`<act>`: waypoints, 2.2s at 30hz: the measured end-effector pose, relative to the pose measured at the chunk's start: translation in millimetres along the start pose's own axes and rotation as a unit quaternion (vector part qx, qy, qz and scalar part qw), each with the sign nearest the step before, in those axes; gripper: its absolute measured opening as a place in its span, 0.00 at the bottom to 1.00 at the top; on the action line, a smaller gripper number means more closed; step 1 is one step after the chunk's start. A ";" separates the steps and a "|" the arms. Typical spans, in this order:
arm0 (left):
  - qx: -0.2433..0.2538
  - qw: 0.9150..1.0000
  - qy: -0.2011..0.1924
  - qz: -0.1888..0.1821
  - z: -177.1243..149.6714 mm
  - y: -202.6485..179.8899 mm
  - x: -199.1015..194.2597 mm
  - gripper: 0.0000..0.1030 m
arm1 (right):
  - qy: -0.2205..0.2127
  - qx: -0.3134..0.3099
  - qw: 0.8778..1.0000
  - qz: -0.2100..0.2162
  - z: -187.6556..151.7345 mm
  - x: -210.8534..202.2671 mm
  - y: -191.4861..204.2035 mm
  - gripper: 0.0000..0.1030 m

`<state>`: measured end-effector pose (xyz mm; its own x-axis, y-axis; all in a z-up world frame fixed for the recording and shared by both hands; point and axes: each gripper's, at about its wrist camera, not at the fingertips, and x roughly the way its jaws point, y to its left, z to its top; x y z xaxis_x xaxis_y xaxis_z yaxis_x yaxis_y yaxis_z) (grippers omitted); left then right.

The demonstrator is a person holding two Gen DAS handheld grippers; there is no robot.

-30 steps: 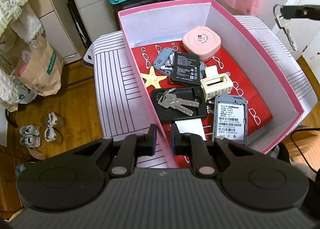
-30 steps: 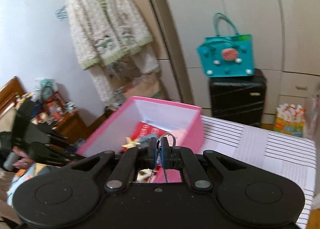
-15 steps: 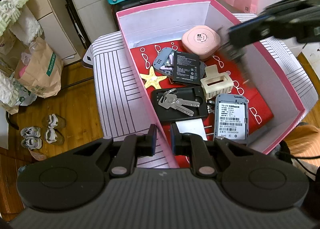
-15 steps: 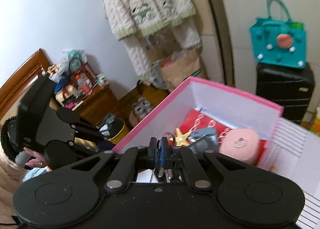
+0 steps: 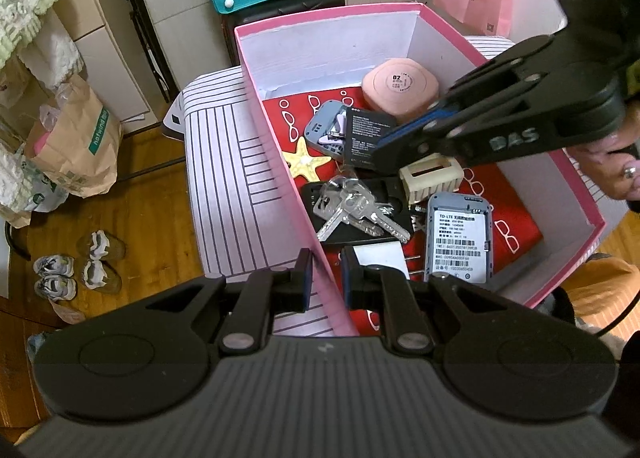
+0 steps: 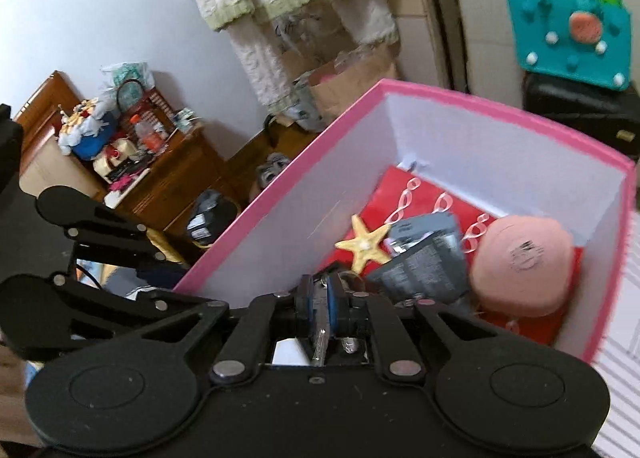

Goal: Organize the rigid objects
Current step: 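Carry the second keys into the pink box and open the right gripper, then return the right gripper to the table and grasp the gold AA battery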

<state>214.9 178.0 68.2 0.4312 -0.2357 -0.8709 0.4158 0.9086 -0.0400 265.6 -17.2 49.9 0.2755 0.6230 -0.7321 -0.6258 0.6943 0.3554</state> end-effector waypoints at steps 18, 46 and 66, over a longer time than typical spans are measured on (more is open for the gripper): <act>-0.020 1.000 -0.021 -0.007 -6.4 4.0 -1.4 0.14 | -0.119 0.079 0.981 -0.134 -63.4 -119.9 -78.4 0.29; -0.034 0.999 -0.020 0.012 -6.4 -0.8 -0.4 0.13 | -0.096 0.005 0.971 -0.218 -72.3 -10.3 -130.2 0.32; -0.035 0.999 -0.028 0.008 -7.8 0.2 -1.8 0.13 | -0.102 0.012 0.966 -0.239 -97.2 -36.5 -105.5 0.11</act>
<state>208.0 181.3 66.0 0.4826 -0.2376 -0.8430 0.3528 0.9337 -0.0612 250.7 -148.1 -17.3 0.6685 0.2857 -0.6866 -0.3750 0.9268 0.0206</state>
